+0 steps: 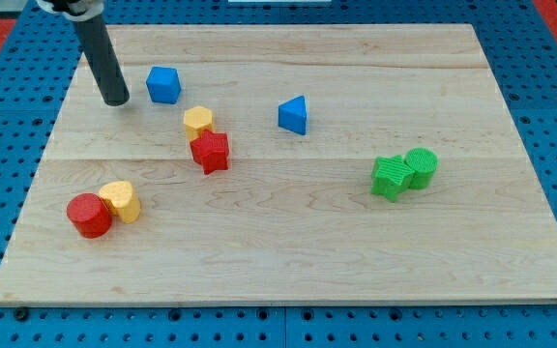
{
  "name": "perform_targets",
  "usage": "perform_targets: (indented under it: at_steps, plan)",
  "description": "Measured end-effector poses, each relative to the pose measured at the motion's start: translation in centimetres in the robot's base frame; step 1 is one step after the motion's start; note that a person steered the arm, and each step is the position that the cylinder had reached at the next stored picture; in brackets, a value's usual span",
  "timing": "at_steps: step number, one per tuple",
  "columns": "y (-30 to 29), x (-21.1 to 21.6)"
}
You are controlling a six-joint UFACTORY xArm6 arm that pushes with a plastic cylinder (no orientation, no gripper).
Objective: Slide the blue cube to the center of the board
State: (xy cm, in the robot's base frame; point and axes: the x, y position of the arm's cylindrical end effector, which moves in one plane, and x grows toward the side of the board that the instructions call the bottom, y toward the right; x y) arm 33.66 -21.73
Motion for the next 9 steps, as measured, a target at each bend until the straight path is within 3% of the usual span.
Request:
perform_targets:
  at_steps: [1,2,3,4,5,8,9]
  plan:
    - [5.4,-4.7]
    - [11.4,-2.5]
    - [13.2,-1.6]
    - [8.6,-2.0]
    - [11.7,-0.3]
    - [12.6,2.3]
    - [13.3,5.5]
